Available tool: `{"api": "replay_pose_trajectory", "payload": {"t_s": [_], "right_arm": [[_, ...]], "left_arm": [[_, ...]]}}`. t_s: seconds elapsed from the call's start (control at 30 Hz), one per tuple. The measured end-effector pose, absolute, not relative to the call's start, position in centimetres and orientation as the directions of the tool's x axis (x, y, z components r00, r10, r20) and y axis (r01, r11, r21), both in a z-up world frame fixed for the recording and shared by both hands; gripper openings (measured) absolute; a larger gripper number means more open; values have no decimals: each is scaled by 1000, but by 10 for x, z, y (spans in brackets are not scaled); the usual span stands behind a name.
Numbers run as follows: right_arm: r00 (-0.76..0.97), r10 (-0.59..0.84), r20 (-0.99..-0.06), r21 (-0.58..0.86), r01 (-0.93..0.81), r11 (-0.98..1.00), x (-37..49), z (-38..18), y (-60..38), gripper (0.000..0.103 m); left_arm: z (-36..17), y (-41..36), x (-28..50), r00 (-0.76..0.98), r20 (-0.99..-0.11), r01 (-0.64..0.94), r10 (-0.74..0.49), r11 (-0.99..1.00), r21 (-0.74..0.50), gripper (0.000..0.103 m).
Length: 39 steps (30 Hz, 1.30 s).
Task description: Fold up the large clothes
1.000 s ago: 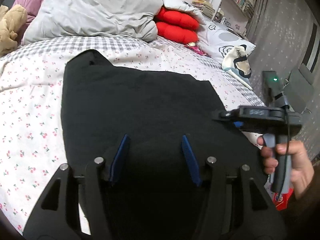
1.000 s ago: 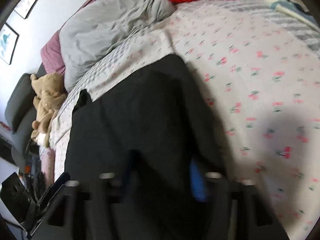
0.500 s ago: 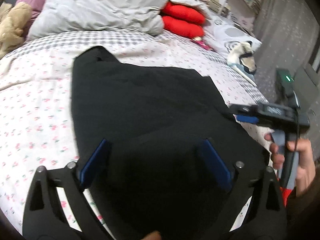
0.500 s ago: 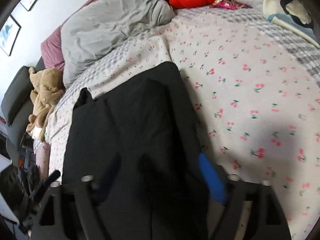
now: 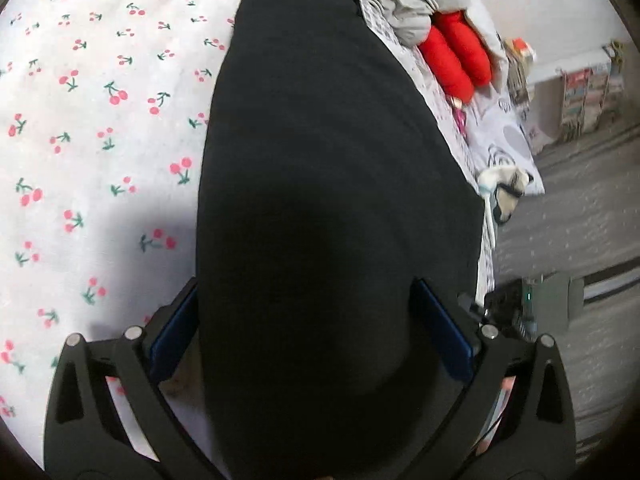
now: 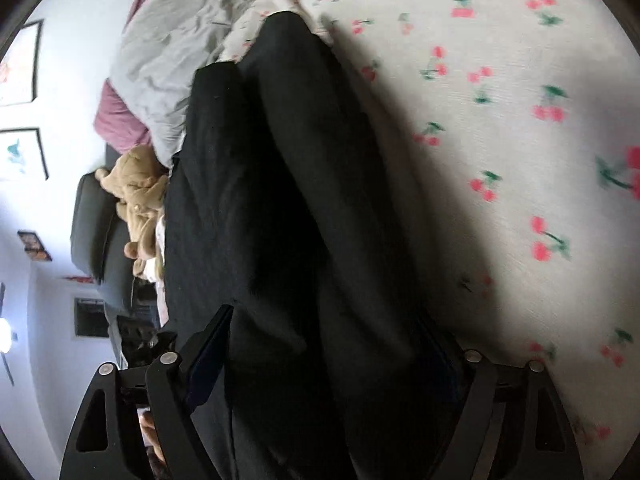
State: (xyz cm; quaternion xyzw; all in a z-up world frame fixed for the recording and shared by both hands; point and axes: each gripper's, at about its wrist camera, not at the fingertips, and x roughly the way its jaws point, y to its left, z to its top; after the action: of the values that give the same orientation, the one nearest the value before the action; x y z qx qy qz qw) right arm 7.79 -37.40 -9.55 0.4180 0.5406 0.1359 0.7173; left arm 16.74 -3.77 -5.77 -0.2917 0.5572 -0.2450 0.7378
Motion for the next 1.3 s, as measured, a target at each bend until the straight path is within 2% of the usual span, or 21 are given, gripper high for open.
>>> {"api": "replay_pose_trajectory", "payload": {"t_s": [0.03,0.13,0.17,0.2,0.27,0.37,0.47,0.5,0.53,0.57,0.6,0.67,0.73,0.8,0.9,1.03,1.13,1.2,1.3], "right_arm": [[384,655,-650,756,241,609,78,-97,-371,67],[424,640,-641,756,206,621,75,-89,-365,50],[443,633,-635,755,186,628,72,-80,-365,45],[458,632,-625,759,169,629,69,-72,-363,43],[508,642,-575,781,105,616,60,-44,-362,40],[591,574,-566,722,19,692,42,9,-358,39],[692,523,-498,716,-13,698,19,51,-376,40],[712,511,-482,720,-11,694,13,58,-383,42],[730,498,-468,727,-1,686,10,63,-392,46],[745,475,-469,726,19,688,8,64,-400,54],[751,452,-481,719,43,694,8,63,-405,57],[738,330,-589,643,181,744,10,46,-426,74],[687,211,-695,550,320,772,12,25,-442,74],[637,186,-748,522,392,757,9,8,-454,74],[637,168,-753,499,386,775,2,18,-455,74],[642,45,-765,358,367,858,-9,56,-428,76],[635,-35,-772,241,343,908,-18,77,-402,84],[628,-79,-774,176,334,926,-27,86,-382,85],[615,-138,-776,101,338,936,-37,93,-350,91]], "left_arm": [[-57,-38,167,264,-677,35,-687,708,-705,99],[-44,-46,164,300,-703,68,-644,750,-658,85],[-34,-50,162,321,-709,97,-628,767,-635,77],[-23,-54,158,342,-705,126,-621,774,-621,69],[-1,-60,158,373,-681,185,-630,770,-610,61],[35,-71,158,407,-609,297,-681,729,-617,59],[63,-78,162,414,-511,401,-753,655,-640,61],[70,-82,166,405,-490,421,-772,633,-649,64],[73,-85,171,395,-478,434,-785,618,-656,67],[74,-94,179,390,-479,439,-786,616,-654,74],[72,-100,184,399,-496,438,-771,635,-636,79],[56,-111,192,421,-559,418,-714,700,-579,81],[32,-116,195,428,-638,383,-640,768,-514,81],[9,-118,191,403,-687,372,-605,794,-481,81],[2,-120,177,402,-715,367,-572,816,-447,81],[23,-125,159,407,-744,346,-530,844,-411,81],[41,-120,129,425,-776,319,-465,880,-352,91],[50,-116,112,429,-791,305,-437,894,-328,99],[55,-104,91,425,-809,289,-407,908,-304,102]]}}
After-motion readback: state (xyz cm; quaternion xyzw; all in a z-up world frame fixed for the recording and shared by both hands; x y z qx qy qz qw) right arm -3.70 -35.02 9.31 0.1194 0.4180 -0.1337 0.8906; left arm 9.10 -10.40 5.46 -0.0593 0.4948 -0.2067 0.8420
